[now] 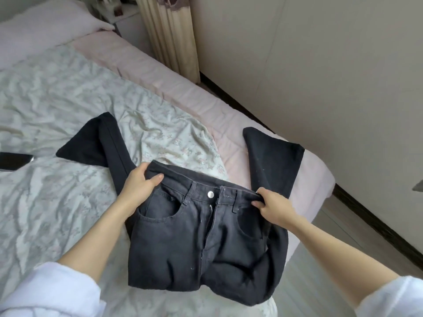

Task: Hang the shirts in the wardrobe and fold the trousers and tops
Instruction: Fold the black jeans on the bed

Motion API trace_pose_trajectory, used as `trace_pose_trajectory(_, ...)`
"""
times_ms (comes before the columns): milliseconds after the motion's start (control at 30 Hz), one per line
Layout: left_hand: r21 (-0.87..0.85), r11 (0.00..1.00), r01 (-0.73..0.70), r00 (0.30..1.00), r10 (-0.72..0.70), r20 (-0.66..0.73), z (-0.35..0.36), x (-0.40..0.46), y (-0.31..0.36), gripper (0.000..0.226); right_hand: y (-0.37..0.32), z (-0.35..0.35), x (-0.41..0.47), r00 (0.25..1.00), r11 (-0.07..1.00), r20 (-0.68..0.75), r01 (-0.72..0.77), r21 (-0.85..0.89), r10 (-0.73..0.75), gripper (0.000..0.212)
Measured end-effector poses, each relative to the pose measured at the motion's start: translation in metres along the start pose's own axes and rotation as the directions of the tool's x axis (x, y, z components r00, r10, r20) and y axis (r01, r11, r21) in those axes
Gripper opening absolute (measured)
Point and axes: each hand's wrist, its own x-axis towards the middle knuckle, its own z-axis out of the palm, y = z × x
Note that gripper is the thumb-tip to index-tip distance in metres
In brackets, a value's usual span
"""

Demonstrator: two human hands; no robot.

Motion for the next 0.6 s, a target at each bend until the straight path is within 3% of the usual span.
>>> trace_pose_trajectory(133,0.013,0.992,-0.127,0.981,0.128,-0.145,-0.025,-0.029,0.048,0.041,-0.029,-0.055,-0.030,0.956,0.999,-0.291,0.026,0.035,-0.015,0.009)
trace_pose_trajectory(233,0.005,0.962,-0.274,0.937,0.267,-0.227,-0.050,-0.071,0.096,0.045,-0.054,-0.107,-0.076,0.859,0.998,-0.513,0.028,0.060,0.007,0.010)
trace_pose_trajectory(333,-0.049,0.889,-0.456,0.861,0.427,-0.275,-0.073,-0.124,0.154,0.026,-0.082,-0.166,-0.136,0.705,0.982,-0.697,0.011,0.191,0.127,0.011)
trace_pose_trajectory(433,-0.067,0.748,-0.661,0.725,0.612,-0.316,-0.103,-0.190,0.219,0.011,-0.107,-0.228,-0.210,0.551,0.972,-0.815,0.022,0.232,0.182,0.012)
trace_pose_trajectory(600,-0.120,0.498,-0.859,0.492,0.740,-0.458,-0.162,-0.291,0.330,0.016,-0.146,-0.327,-0.323,0.225,0.985,-0.972,0.141,0.104,0.070,0.014)
